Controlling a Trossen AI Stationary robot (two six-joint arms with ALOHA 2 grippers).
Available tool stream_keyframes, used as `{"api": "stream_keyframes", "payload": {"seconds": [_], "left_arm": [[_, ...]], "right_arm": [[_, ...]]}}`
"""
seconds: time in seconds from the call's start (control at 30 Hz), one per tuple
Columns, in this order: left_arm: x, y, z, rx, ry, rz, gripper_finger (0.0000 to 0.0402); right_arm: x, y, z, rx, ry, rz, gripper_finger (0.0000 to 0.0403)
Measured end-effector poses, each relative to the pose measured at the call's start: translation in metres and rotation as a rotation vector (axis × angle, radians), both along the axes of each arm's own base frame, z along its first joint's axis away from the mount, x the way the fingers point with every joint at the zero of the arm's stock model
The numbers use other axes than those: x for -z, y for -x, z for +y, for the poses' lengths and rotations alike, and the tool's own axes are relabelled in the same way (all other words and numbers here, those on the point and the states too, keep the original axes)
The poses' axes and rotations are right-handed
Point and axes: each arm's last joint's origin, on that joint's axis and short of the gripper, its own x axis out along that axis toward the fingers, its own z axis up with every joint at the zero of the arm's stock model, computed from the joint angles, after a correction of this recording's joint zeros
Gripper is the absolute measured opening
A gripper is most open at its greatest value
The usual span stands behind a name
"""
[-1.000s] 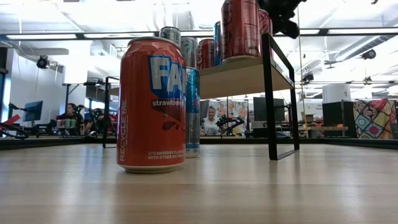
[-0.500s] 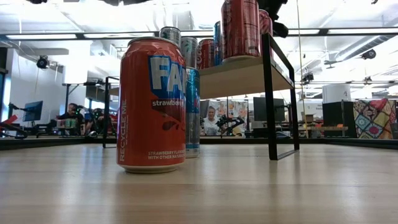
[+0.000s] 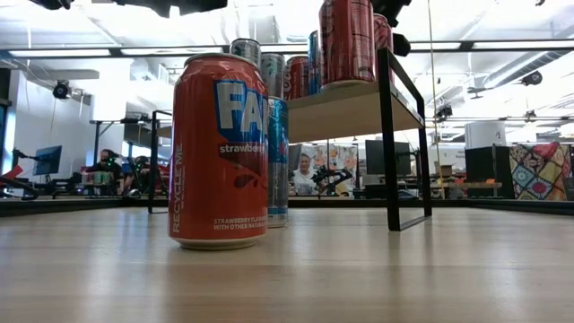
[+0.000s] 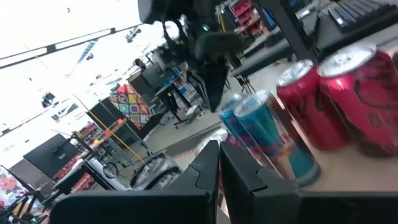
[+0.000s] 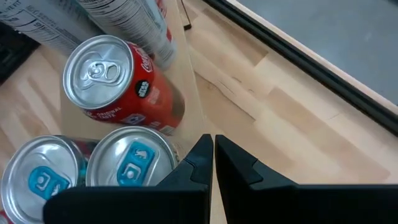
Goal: Place canned beverage on shelf
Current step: Adjust the silver/blue soda cans on the shelf
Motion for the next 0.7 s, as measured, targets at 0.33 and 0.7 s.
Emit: {"api": "stream_keyframes", "payload": {"seconds": [0.33, 0.7], "left_arm": [[0.002, 0.0, 0.0, 0.001, -0.003, 0.006, 0.0], [0.002, 0.0, 0.0, 0.001, -0.003, 0.006, 0.0]], "right_arm": [[0.001, -0.003, 0.003, -0.051, -0.033, -0.018, 0.0009], [0.018, -0.02, -0.001, -0.105, -0.078, 0.022, 0.0009]]}}
